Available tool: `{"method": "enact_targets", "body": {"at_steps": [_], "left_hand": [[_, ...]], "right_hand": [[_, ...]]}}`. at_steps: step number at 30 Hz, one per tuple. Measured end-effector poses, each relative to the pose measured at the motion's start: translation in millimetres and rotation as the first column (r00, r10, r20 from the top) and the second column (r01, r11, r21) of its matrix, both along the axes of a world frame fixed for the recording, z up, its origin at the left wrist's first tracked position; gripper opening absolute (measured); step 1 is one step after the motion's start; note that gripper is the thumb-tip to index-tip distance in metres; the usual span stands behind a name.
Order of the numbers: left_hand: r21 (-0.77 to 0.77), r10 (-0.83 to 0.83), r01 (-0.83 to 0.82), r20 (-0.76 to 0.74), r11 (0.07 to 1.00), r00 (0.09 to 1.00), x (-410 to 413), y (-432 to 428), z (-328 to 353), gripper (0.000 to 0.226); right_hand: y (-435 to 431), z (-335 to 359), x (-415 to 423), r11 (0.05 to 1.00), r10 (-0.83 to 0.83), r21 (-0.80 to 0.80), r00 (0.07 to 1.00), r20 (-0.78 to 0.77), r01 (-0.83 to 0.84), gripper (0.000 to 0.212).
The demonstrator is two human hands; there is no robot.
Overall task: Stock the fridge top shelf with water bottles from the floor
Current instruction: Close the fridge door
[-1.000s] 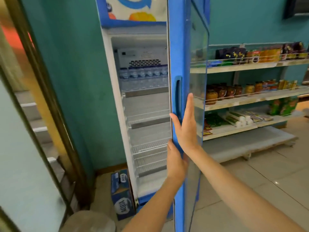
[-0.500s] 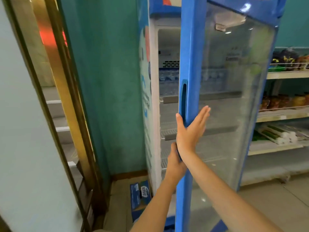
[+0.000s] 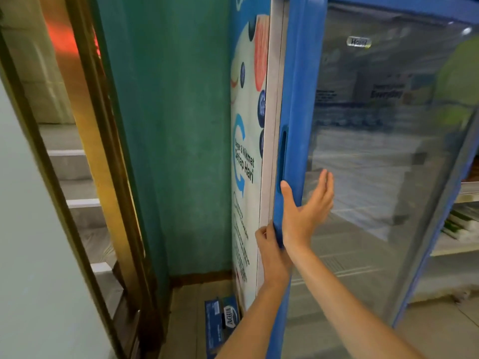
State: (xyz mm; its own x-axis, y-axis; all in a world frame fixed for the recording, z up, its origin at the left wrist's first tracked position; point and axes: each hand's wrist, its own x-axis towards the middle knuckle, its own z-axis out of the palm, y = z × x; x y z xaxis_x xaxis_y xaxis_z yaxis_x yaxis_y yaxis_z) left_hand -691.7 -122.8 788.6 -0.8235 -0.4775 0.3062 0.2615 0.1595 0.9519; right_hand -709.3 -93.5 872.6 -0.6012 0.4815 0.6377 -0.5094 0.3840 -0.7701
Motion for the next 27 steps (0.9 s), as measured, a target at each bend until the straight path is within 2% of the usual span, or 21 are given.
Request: {"method": "enact_targets", "body": {"at_steps": [2, 3, 4, 5, 6, 7, 9, 11, 14, 16, 19, 22, 25, 26, 27], "left_hand": [[0.040, -0.056, 0.056, -0.009, 0.998, 0.998, -14, -9, -1, 0.013], [0.097, -0.135, 0.137, -0.030, 0.986, 0.990, -20, -12, -1, 0.004], [0.049, -0.224, 0.226, -0.039, 0.973, 0.974, -24, -17, -4, 0.025], [-0.091, -0.267, 0.267, 0.012, 0.959, 0.964, -28, -18, -4, 0.050], [-0.092, -0.270, 0.275, 0.066, 0.957, 0.961, -34, -19, -7, 0.063], [-0.152, -0.249, 0.259, 0.086, 0.954, 0.965, -36, -23, -7, 0.065], [-0.218, -0.201, 0.191, -0.022, 0.957, 0.979, -45, -28, -10, 0.057], [-0.159, -0.182, 0.160, -0.135, 0.974, 0.974, -51, -29, -16, 0.057], [-0.131, -0.170, 0.145, -0.208, 0.981, 0.963, -45, -28, -11, 0.048], [-0.144, -0.128, 0.105, -0.162, 0.984, 0.978, -43, -30, -7, 0.045], [-0.344, -0.105, 0.087, -0.033, 0.935, 0.994, -47, -38, -7, 0.045], [-0.320, -0.165, 0.172, 0.049, 0.932, 0.985, -48, -42, -9, 0.062], [-0.227, -0.205, 0.203, 0.012, 0.953, 0.979, -44, -52, -7, 0.058], [-0.238, -0.210, 0.201, -0.016, 0.950, 0.977, -45, -57, -9, 0.062], [-0.316, -0.212, 0.202, 0.004, 0.927, 0.977, -46, -64, -10, 0.065]], "right_hand": [[-3, -1, -14, 1.000, -0.021, -0.020, 0.999, 0.031, 0.022, 0.096], [-5, -2, -21, 0.999, -0.031, -0.021, 0.998, 0.054, 0.032, 0.101], [-8, -5, -28, 0.999, -0.035, -0.020, 0.997, 0.073, 0.037, 0.102], [-11, -8, -35, 0.999, -0.032, -0.019, 0.996, 0.086, 0.034, 0.102], [-15, -12, -41, 0.999, -0.027, -0.021, 0.996, 0.090, 0.029, 0.099], [-18, -14, -47, 0.999, -0.023, -0.026, 0.996, 0.089, 0.026, 0.096], [-24, -16, -57, 0.999, -0.033, -0.036, 0.996, 0.083, 0.036, 0.092], [-30, -16, -65, 0.997, -0.057, -0.039, 0.996, 0.075, 0.060, 0.092], [-35, -17, -73, 0.993, -0.100, -0.051, 0.993, 0.064, 0.103, 0.091], [-36, -19, -77, 0.989, -0.134, -0.048, 0.989, 0.063, 0.137, 0.091], [-37, -21, -80, 0.985, -0.165, -0.040, 0.985, 0.055, 0.167, 0.093], [-38, -21, -81, 0.983, -0.179, -0.028, 0.982, 0.063, 0.181, 0.094], [-33, -19, -76, 0.986, -0.165, -0.020, 0.983, 0.075, 0.167, 0.094], [-32, -19, -73, 0.988, -0.152, -0.019, 0.985, 0.083, 0.154, 0.092], [-30, -18, -70, 0.990, -0.134, -0.021, 0.987, 0.090, 0.137, 0.088]]}}
